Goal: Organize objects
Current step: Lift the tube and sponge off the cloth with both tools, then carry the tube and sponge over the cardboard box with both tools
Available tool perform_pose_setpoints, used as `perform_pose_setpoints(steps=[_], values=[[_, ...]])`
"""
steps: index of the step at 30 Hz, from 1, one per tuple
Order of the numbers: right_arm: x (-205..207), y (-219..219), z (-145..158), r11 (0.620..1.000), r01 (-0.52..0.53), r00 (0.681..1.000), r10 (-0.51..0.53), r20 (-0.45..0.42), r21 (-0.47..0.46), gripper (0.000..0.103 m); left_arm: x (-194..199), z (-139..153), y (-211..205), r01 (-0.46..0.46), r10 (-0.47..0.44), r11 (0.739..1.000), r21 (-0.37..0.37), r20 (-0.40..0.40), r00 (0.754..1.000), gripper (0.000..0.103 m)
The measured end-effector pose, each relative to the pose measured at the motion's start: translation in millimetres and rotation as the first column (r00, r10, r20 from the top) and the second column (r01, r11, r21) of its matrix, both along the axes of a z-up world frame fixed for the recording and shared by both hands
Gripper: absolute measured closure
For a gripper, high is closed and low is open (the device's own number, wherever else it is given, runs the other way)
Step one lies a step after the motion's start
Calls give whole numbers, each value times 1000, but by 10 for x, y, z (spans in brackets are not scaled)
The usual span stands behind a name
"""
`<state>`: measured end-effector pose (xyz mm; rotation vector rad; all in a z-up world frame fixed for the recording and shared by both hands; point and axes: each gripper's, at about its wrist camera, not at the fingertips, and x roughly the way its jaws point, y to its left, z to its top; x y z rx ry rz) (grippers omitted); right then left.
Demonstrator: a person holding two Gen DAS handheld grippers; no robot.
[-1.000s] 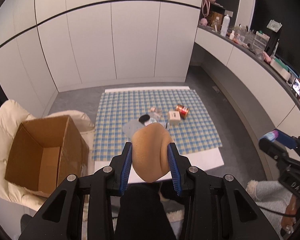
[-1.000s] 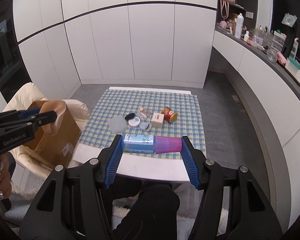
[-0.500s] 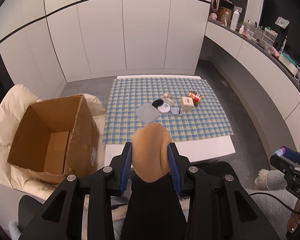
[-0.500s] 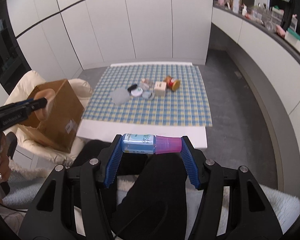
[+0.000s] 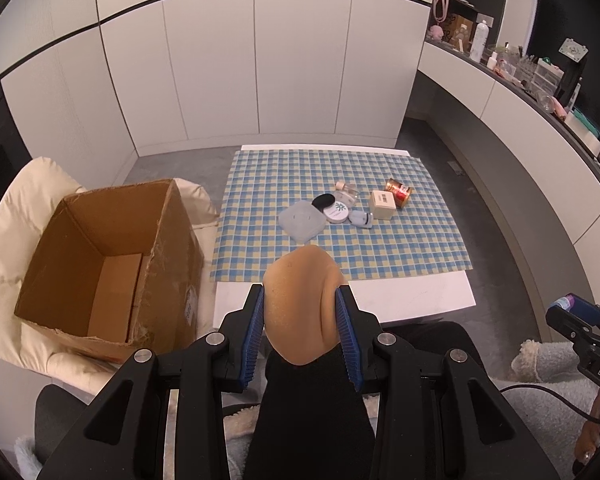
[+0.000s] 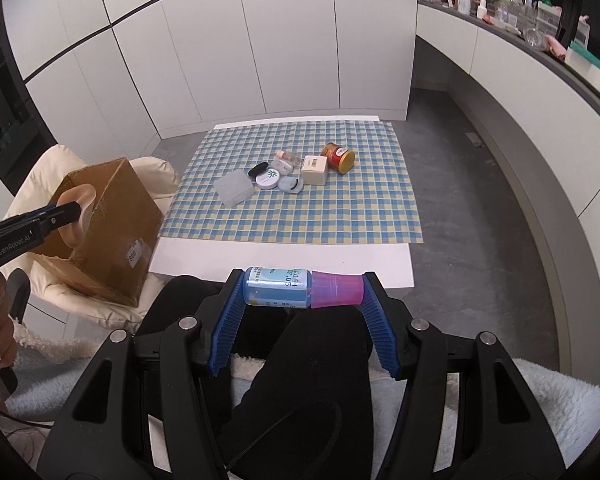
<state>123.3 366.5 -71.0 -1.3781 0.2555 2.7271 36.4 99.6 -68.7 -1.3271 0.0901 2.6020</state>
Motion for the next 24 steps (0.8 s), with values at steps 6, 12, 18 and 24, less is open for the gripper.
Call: perform_pose_setpoints(steps=[6,12,18,24], values=[[-35,-40,-39,1000,-4,1000,4,11,18,43,-18,-37,-67,-14,14,1000,3,9,1000,68],[-78,-87,-59,999,-24,1000,23,19,23,43,-46,-68,-155,-33,32,999,10,20,999,68],[-147,-217,-67,998,-62,998,62,21,31,43,-38,-105,-307,-67,66,998,16,35,997,68],[-273,-414,-66,992,-118,993,118,15,36,43,7,-108,-560,-125,124,992,13,35,992,68]])
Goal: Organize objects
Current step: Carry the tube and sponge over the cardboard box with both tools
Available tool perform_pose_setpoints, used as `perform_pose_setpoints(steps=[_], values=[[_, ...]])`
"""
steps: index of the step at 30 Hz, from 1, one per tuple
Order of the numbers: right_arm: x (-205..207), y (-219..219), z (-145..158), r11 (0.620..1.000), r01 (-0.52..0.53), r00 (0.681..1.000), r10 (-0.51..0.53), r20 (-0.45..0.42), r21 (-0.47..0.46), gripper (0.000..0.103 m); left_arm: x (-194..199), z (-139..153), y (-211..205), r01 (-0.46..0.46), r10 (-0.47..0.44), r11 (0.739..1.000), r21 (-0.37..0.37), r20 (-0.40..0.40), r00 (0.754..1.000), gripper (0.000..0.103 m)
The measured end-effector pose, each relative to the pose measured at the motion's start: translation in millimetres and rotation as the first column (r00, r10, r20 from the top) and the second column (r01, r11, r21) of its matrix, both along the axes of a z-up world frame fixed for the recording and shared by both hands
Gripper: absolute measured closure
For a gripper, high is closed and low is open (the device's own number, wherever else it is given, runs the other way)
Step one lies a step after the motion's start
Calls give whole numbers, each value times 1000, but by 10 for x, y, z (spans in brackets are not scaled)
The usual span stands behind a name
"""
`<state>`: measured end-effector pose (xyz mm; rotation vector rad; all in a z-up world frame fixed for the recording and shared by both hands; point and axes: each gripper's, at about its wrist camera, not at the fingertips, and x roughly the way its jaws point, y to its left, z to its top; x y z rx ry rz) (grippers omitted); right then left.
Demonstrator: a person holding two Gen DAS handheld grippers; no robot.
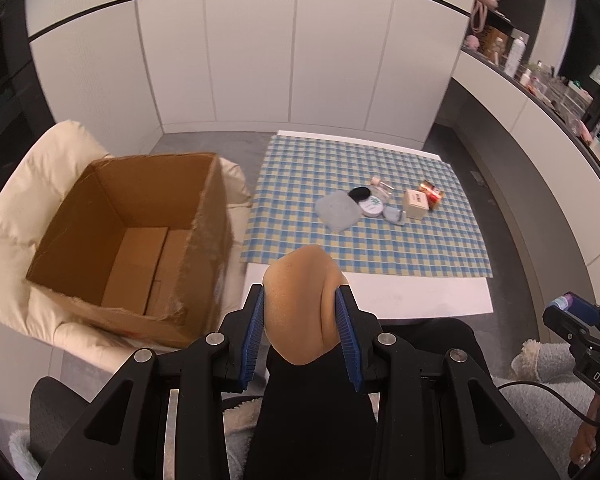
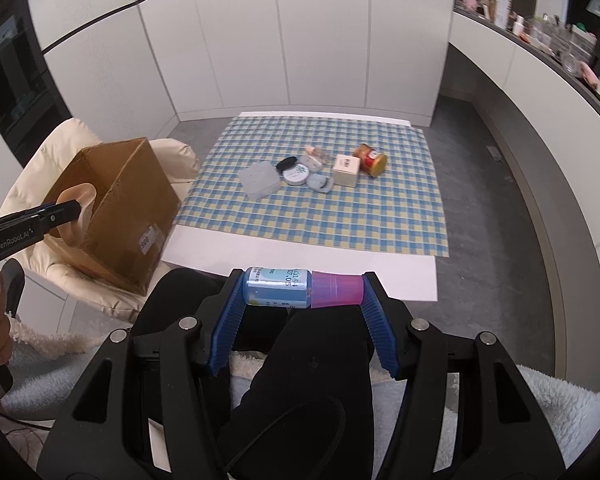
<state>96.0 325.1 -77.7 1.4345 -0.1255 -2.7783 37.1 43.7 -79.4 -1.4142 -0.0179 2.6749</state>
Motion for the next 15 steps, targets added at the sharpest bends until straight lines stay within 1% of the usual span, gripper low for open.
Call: perform_pose_setpoints(steps=[8,15], values=[[-185,-433,0,993,-115,993,115,-8,-9,43,102,-29,-405,-98,98,995,-5,4,995,68],[-346,-965,-17,972,-235,972,235,-7,-17,43,248,-43,-863,-207,207,978,-7,7,978,68]])
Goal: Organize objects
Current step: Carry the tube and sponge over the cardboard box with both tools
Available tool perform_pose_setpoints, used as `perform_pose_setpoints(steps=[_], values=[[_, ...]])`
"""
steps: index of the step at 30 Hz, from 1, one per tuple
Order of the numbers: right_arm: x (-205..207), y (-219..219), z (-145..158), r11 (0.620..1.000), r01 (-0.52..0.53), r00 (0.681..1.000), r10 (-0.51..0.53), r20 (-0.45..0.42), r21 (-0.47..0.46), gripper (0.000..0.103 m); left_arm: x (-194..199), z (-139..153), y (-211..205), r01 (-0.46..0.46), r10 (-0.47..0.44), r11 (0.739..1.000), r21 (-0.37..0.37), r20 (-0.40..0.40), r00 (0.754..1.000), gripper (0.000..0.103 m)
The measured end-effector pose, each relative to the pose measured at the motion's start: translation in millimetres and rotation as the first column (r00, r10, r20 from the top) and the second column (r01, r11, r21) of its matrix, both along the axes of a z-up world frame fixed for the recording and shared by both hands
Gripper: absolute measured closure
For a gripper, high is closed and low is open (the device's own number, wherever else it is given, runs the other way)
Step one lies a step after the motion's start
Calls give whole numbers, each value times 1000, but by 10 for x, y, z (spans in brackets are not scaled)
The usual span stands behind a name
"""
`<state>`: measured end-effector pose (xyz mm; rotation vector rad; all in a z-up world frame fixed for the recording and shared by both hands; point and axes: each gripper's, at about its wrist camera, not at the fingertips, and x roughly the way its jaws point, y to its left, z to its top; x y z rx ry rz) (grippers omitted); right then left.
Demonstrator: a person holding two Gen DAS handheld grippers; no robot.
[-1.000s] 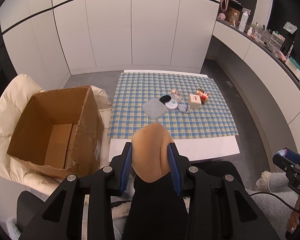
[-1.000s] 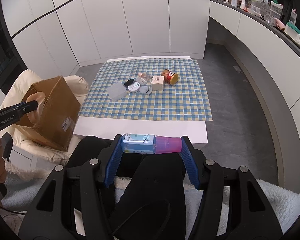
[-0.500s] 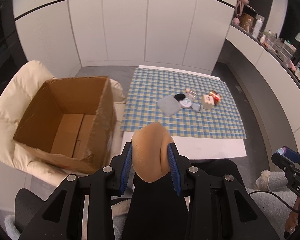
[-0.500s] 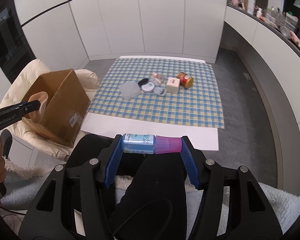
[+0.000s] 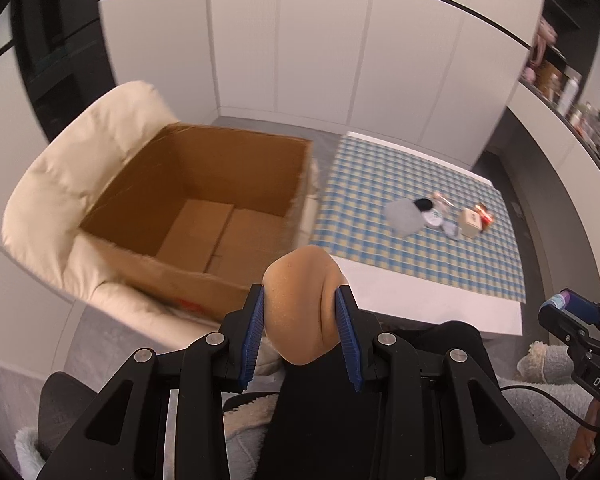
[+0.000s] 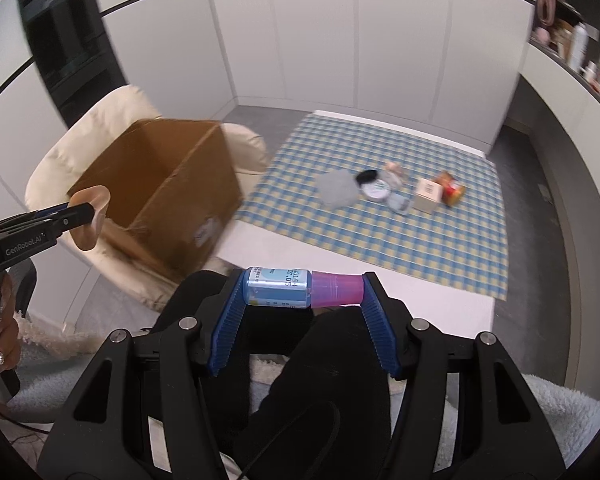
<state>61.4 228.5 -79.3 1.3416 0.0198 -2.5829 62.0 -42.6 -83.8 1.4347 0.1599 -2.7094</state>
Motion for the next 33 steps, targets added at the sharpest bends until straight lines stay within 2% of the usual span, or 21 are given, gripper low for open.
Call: perform_pose_setpoints(steps=[9,17,23,33], values=[[-174,-821,38,982,-188,982,189,-15,6,43,232,-10,-599,-147,148,989,-30,6,989,68],[-262,-1408,55,945,-326,945,326,-25,14,43,253,21,-799,-203,203,978,-47,0,979,68],[-300,-1515,15,934,-355,934,356,-20,27,43,173,4,-793,-192,193,979,-65,4,981,68],[-353,-1601,-31,927,-373,928,373,-6,43,43,69,-70,-836,-183,185,982,-52,22,983,68]])
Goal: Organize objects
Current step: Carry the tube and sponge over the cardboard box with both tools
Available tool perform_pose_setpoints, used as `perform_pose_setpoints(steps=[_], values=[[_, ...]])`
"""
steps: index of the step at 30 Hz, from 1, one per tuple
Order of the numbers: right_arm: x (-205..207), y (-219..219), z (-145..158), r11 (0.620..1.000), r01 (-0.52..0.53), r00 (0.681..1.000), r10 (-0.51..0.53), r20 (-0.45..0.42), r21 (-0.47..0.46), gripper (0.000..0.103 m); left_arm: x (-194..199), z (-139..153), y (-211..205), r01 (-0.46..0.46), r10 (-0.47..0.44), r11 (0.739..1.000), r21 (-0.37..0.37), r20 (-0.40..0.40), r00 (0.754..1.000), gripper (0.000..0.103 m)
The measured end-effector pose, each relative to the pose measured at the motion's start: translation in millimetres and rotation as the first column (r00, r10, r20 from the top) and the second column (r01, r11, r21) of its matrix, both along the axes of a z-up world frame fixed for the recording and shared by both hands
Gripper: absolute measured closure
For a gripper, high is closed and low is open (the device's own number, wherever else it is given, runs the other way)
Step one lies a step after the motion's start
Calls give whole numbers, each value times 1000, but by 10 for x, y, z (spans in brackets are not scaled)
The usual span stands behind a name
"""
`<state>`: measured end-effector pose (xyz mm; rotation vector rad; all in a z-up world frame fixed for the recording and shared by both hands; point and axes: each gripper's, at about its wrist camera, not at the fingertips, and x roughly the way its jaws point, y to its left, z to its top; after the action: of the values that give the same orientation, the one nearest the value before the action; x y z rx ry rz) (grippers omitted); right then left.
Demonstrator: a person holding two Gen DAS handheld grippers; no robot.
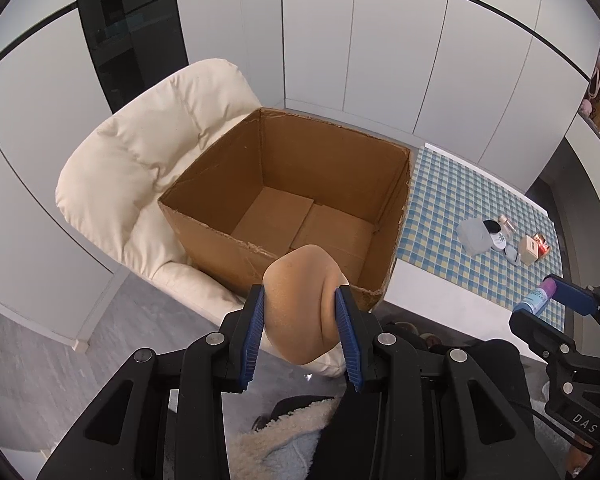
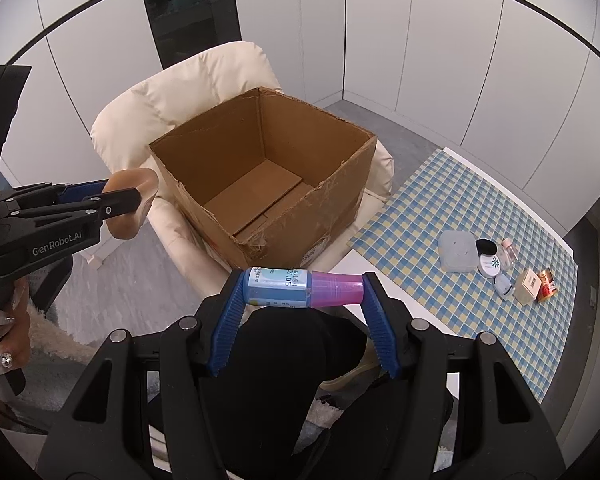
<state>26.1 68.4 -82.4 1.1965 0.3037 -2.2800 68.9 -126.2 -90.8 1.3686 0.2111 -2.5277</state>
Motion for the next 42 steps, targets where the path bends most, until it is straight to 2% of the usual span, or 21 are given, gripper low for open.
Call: perform_pose_setpoints(steps=[11,14,16,20,23,27,32,35,37,41,42], values=[[-282,-256,-102,1000,-25,1000,25,-4,4,43,-403,-73,-114,44,-45,998,34,45,998,68],[-381,-349,-144,1000,-28,1000,27,3,9,43,-542,-88,-202,48,-48,999,22,42,998,67],[-473,-408,-161,1000,-18,1000,18,20,5,43,-644,-114,-278,35,-35,999,6,42,999,67],[-614,-586,-148,1000,-30,999,30,11,5,43,-861,-199,-479,-4,2,999,48,49,999,67],[-708,-712,-145,999,-36,999,36,3,14,43,-1047,-241,-592,-39,38,999,18,53,998,67],[-901,-853,-156,999,-33,999,33,5,11,43,-1270,-255,-738,-79,78,997,18,52,996,67],[-1165,-975,-156,1000,10,1000,-10,4,10,43,-1510,-296,-850,-111,111,994,-21,37,993,67],[-1295,-1066,-132,1000,27,1000,-27,-7,8,43,-1644,-402,-925,-125,126,992,-25,57,990,67],[-1398,-1134,-134,999,34,999,-34,-11,8,43,-1700,-470,-985,-134,135,991,-23,69,988,67],[-1597,-1252,-250,999,49,999,-49,7,14,43,-1729,-576,-1101,-154,161,985,-79,85,983,67],[-1650,-1284,-304,998,54,998,-54,16,18,43,-1729,-600,-1138,-157,164,985,-72,91,982,67]])
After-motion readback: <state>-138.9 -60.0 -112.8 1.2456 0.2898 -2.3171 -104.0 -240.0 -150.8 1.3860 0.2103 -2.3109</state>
